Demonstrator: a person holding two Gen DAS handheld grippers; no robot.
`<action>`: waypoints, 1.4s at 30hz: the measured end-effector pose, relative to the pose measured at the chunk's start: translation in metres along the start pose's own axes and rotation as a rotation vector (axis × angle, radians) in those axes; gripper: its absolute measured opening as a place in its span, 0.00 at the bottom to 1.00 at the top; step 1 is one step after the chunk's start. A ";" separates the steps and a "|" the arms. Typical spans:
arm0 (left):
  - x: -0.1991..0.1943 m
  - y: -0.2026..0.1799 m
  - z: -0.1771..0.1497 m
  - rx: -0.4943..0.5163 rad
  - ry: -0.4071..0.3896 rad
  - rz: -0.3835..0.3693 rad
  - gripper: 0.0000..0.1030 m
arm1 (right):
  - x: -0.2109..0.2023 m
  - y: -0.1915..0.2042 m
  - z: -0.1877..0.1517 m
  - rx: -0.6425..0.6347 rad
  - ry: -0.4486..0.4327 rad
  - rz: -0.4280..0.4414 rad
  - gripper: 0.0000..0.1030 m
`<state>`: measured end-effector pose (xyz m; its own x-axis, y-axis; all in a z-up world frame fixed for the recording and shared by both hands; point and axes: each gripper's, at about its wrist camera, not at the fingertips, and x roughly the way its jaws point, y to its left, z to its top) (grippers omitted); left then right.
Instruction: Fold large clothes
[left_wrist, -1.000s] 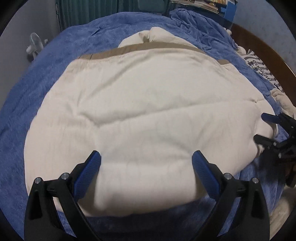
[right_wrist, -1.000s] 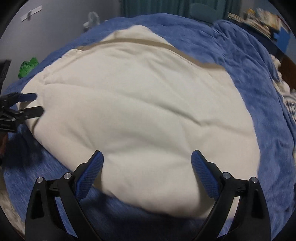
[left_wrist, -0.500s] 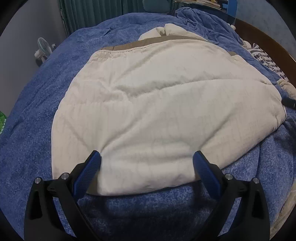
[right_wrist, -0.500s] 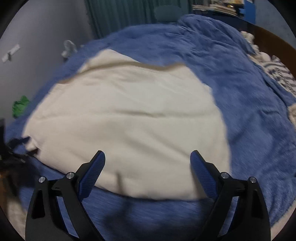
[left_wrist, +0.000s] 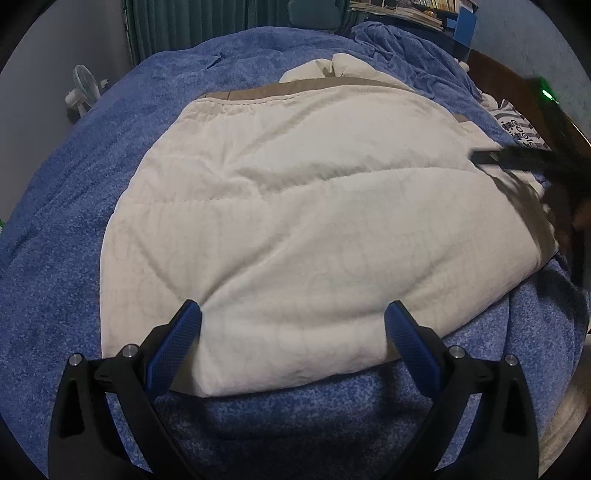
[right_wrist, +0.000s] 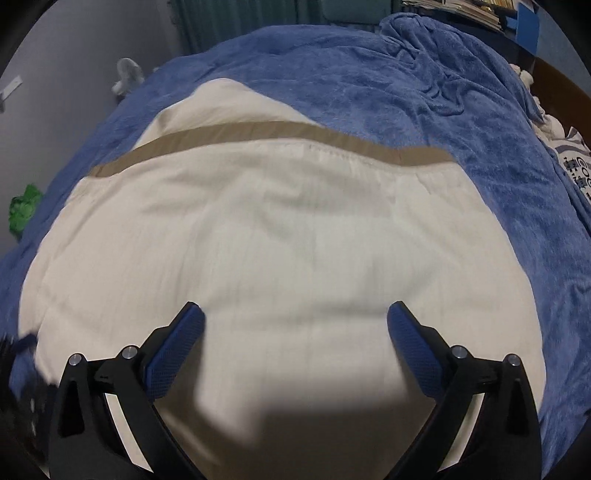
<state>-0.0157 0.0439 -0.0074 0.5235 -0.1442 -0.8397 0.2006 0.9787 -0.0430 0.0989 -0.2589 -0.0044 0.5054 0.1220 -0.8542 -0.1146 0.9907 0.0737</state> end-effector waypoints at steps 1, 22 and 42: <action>0.001 0.000 0.000 -0.001 0.002 -0.001 0.94 | 0.005 0.001 0.006 0.004 0.002 -0.009 0.94; -0.005 0.004 0.068 -0.125 -0.073 -0.156 0.93 | -0.053 -0.029 -0.010 0.030 -0.079 0.030 0.90; 0.023 0.077 0.114 -0.306 -0.025 0.039 0.90 | -0.060 -0.075 -0.065 0.124 -0.145 -0.033 0.91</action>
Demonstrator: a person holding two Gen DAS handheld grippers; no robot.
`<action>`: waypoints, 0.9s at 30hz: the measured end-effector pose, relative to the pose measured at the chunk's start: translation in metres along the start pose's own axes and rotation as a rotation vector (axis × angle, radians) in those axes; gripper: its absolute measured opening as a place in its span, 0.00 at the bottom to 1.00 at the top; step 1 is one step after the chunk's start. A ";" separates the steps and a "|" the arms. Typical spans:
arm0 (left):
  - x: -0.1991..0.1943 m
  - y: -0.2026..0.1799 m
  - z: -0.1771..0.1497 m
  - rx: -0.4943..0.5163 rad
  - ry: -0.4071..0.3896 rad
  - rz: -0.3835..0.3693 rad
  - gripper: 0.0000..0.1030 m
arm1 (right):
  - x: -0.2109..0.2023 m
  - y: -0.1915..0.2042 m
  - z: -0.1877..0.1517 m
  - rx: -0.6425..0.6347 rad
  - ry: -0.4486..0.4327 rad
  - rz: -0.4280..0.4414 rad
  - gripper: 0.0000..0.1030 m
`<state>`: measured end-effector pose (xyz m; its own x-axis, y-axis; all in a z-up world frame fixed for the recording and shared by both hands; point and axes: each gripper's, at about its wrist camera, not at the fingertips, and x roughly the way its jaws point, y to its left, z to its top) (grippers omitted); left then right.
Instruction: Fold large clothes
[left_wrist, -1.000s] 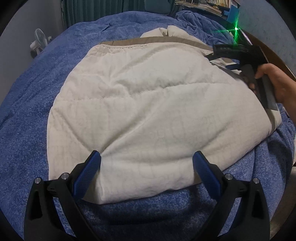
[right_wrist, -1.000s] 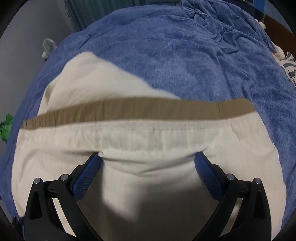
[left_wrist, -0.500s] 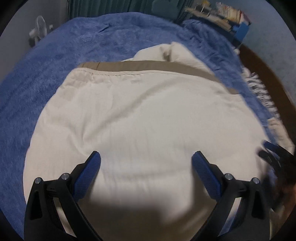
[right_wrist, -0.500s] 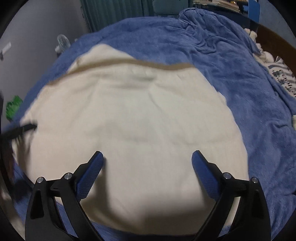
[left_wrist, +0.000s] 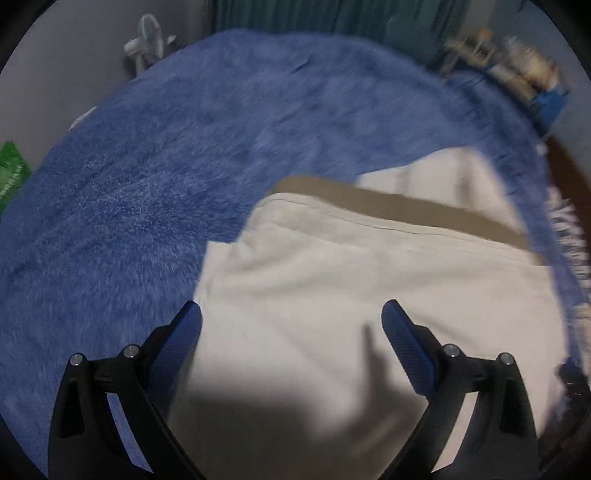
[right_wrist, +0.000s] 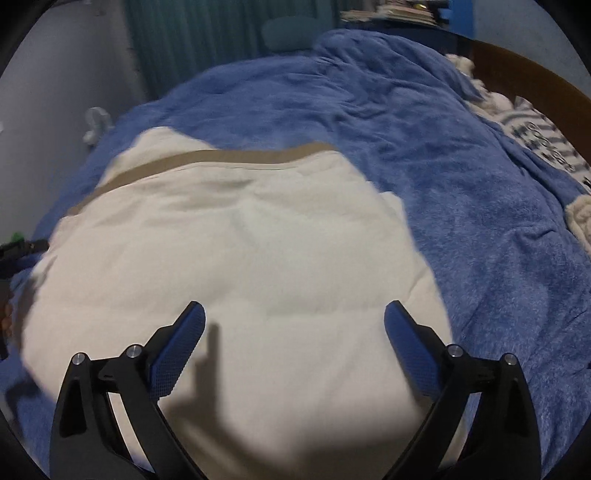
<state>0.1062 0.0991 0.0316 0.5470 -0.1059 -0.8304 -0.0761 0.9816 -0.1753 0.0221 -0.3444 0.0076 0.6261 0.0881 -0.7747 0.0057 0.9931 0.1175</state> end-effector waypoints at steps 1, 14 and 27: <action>-0.008 -0.003 -0.007 0.014 -0.003 -0.015 0.90 | -0.005 0.004 -0.005 -0.017 0.006 0.014 0.92; -0.018 0.038 -0.101 -0.011 0.068 -0.008 0.94 | -0.015 -0.055 -0.053 0.149 0.072 -0.078 0.94; -0.081 -0.017 -0.137 0.082 -0.190 -0.135 0.94 | -0.072 0.026 -0.053 0.028 -0.271 0.131 0.94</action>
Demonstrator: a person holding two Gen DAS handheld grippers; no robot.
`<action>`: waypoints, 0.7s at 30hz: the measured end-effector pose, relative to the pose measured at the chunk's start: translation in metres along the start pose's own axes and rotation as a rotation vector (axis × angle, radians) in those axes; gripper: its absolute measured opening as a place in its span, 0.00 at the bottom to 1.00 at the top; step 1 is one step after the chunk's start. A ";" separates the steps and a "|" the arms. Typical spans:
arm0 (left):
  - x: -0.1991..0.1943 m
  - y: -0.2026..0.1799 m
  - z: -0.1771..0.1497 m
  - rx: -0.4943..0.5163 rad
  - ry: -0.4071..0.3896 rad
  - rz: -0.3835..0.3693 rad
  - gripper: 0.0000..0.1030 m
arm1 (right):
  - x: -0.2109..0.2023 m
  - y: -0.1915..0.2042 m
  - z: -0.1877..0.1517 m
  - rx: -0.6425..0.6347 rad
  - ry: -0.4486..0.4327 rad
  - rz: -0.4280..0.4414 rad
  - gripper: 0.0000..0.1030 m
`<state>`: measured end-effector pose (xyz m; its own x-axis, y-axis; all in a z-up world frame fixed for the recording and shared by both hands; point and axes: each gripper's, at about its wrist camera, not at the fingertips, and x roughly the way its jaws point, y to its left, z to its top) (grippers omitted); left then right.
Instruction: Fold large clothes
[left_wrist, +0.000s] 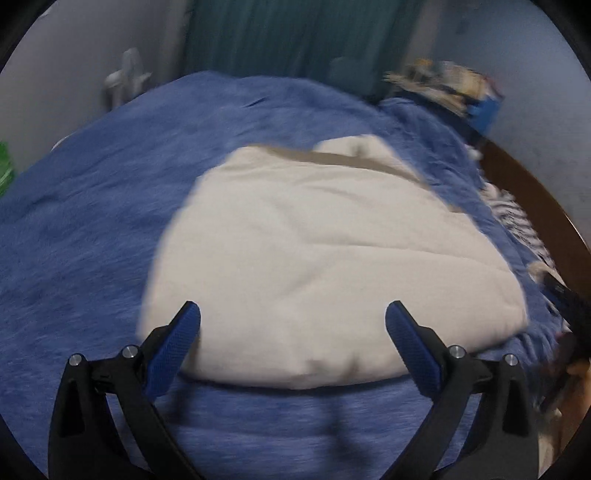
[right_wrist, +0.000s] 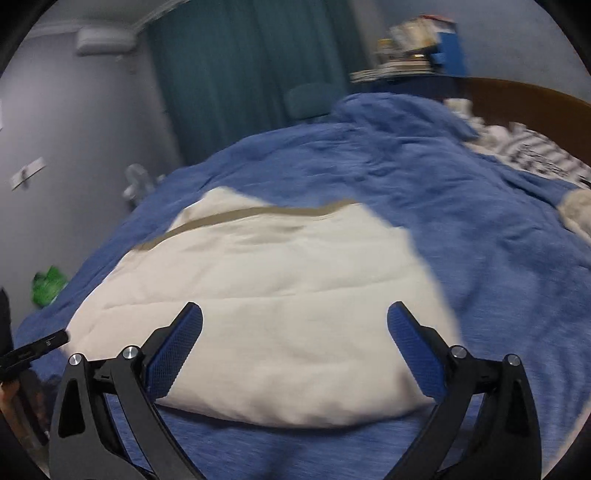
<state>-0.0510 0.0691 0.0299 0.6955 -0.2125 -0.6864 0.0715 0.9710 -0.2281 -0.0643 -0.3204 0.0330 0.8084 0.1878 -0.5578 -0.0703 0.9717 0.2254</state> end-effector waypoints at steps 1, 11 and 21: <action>0.004 -0.005 0.000 0.022 0.000 0.013 0.94 | 0.008 0.007 -0.003 -0.015 0.015 0.009 0.94; 0.031 0.005 -0.058 0.051 0.190 0.123 0.94 | 0.013 -0.007 -0.061 0.005 0.243 -0.133 0.94; -0.001 -0.001 -0.067 0.062 0.087 0.116 0.94 | -0.037 0.019 -0.083 -0.024 0.134 -0.146 0.94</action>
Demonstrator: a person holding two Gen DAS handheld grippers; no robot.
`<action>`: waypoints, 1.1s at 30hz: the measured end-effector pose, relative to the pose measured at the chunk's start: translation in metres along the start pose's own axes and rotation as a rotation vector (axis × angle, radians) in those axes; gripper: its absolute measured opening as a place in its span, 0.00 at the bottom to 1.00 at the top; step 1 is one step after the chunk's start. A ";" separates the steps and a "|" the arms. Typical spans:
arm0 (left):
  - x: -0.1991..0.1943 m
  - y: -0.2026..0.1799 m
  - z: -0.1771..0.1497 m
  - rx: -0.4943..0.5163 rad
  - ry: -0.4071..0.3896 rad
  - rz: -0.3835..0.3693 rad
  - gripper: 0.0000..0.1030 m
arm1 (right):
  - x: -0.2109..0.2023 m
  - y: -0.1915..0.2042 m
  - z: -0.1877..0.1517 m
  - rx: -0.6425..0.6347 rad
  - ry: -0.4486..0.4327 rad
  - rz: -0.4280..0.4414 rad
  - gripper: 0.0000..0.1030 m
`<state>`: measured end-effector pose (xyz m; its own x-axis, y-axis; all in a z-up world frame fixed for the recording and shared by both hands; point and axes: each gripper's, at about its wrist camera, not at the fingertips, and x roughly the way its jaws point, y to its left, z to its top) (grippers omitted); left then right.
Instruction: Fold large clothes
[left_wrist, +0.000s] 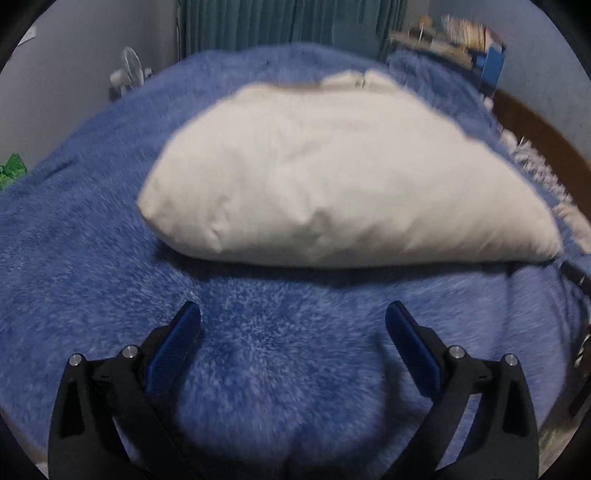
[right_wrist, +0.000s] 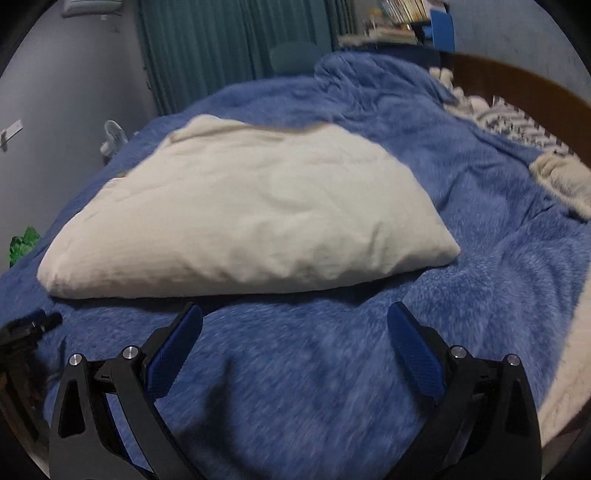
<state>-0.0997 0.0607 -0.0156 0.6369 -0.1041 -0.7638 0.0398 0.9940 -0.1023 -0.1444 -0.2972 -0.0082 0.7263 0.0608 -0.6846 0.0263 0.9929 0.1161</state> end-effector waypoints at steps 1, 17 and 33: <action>-0.007 0.000 -0.002 -0.002 -0.014 -0.009 0.94 | -0.005 0.004 -0.003 -0.010 -0.011 -0.001 0.94; -0.019 -0.024 -0.018 0.052 0.003 0.079 0.94 | -0.001 0.042 -0.022 -0.137 -0.007 -0.079 0.94; -0.018 -0.030 -0.014 0.061 -0.002 0.054 0.94 | 0.010 0.036 -0.019 -0.093 0.011 -0.085 0.94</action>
<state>-0.1230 0.0325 -0.0079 0.6410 -0.0503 -0.7659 0.0524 0.9984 -0.0217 -0.1488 -0.2587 -0.0248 0.7166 -0.0231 -0.6971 0.0227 0.9997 -0.0098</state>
